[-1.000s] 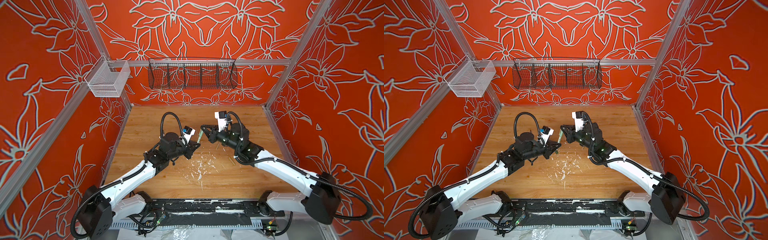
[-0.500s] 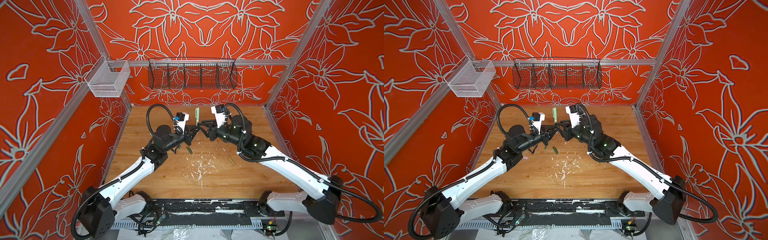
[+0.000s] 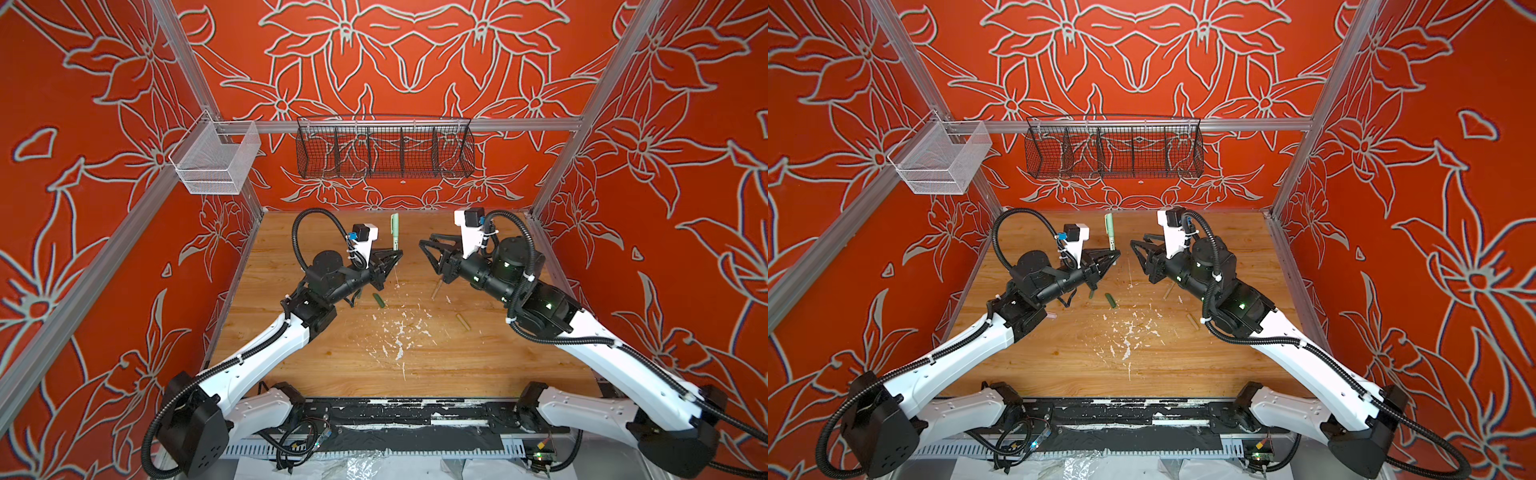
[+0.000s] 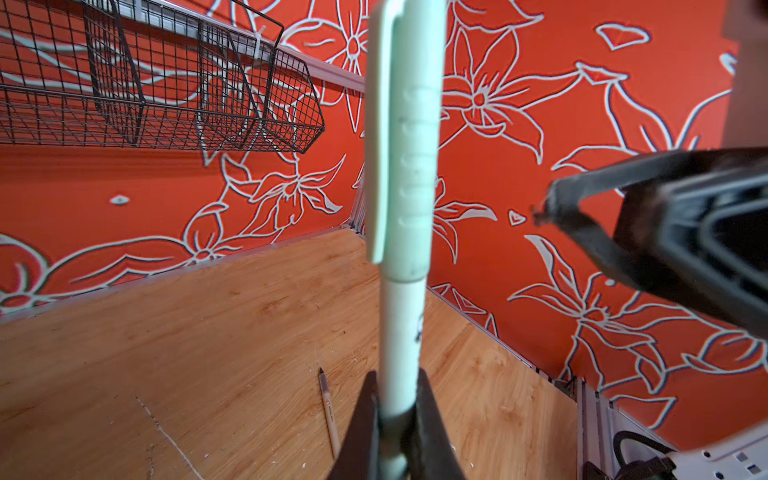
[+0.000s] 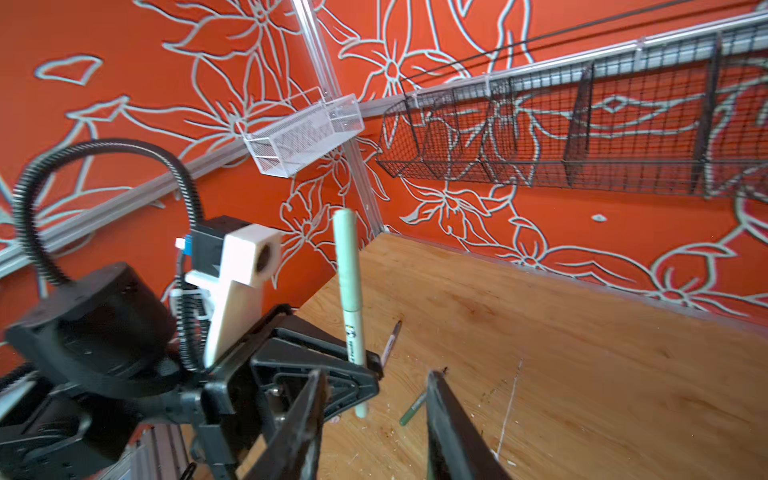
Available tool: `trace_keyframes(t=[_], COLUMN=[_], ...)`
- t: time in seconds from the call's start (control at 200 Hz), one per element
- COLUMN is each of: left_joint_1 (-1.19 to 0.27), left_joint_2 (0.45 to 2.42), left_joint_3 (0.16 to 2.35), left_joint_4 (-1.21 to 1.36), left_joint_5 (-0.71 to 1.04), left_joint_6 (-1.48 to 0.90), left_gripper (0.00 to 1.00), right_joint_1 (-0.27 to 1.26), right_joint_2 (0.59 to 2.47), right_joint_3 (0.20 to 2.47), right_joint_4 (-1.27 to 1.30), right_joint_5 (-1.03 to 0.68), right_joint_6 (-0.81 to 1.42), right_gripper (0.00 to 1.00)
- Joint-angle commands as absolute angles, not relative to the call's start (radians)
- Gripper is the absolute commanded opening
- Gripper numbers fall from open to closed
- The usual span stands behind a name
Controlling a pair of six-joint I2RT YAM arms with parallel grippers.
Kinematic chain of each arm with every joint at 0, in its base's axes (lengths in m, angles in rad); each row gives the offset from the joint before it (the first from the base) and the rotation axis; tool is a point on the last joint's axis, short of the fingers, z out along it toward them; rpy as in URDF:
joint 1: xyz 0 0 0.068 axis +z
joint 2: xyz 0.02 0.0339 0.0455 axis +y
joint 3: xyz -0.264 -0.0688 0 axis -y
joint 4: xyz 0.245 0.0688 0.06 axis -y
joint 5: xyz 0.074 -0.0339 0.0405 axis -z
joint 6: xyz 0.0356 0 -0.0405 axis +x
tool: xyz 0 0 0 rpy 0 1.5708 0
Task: Insert the pens into the pen caps
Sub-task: 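Move the right gripper to the capped pale green pen and close on it, then open the left gripper to release the pen while the right gripper holds it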
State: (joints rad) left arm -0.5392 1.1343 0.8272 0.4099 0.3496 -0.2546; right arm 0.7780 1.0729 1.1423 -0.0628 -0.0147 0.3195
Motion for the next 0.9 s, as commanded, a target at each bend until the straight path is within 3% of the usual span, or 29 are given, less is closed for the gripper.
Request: trace_keyframes(t=[0.0, 0.165, 0.395, 0.555, 0.896], left_joint_1=[-0.553, -0.566, -0.568, -0.569, -0.57], left_joint_2=[1.125, 1.125, 1.131, 1.128, 1.125], left_joint_3=[0.84, 0.838, 0.835, 0.836, 0.837], left_joint_4=[0.435, 0.43, 0.43, 0.43, 0.425], left_joint_5=[0.336, 0.318, 0.311, 0.308, 0.307], left_joint_6=[-0.244, -0.229, -0.233, -0.231, -0.227], left_gripper=[0.0, 0.0, 0.0, 0.0, 0.0], right_joint_1=[0.779, 0.778, 0.779, 0.778, 0.779], right_joint_2=[1.074, 1.067, 1.128, 1.185, 1.277], right_joint_3=[1.071, 1.051, 1.186, 1.23, 1.289], right_joint_4=[-0.012, 0.021, -0.084, -0.076, -0.054], right_joint_5=[0.083, 0.126, -0.105, -0.216, -0.243], right_joint_6=[0.291, 0.317, 0.298, 0.304, 0.287], right_gripper=[0.39, 0.32, 0.17, 0.23, 0.27])
